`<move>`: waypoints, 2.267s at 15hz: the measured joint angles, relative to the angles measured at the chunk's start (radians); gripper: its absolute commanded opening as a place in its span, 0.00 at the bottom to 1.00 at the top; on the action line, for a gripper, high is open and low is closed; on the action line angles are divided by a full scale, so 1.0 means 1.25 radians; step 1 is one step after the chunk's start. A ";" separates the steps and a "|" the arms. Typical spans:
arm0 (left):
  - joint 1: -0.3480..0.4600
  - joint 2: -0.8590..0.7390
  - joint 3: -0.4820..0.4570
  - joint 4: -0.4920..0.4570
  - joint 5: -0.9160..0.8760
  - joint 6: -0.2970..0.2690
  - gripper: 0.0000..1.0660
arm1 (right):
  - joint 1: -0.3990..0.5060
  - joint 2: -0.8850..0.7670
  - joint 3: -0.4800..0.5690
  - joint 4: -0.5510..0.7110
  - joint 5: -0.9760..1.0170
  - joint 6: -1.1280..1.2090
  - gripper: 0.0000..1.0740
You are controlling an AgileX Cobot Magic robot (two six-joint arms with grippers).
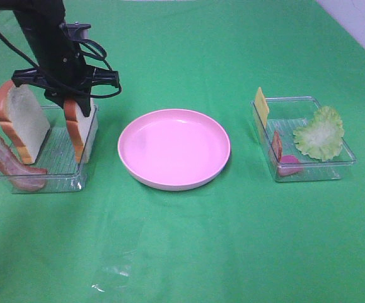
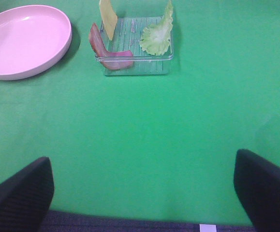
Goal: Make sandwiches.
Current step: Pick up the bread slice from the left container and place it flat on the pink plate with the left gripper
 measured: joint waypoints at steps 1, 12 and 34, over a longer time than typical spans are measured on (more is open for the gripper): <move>0.000 0.000 0.000 0.001 0.001 0.000 0.17 | 0.000 0.000 0.000 0.000 0.000 0.000 0.89; 0.000 -0.061 -0.058 0.024 0.086 -0.025 0.14 | 0.000 0.000 0.000 0.000 0.000 0.000 0.89; -0.134 0.162 -0.272 -0.420 0.040 0.164 0.14 | 0.000 0.000 0.000 0.000 0.000 0.000 0.89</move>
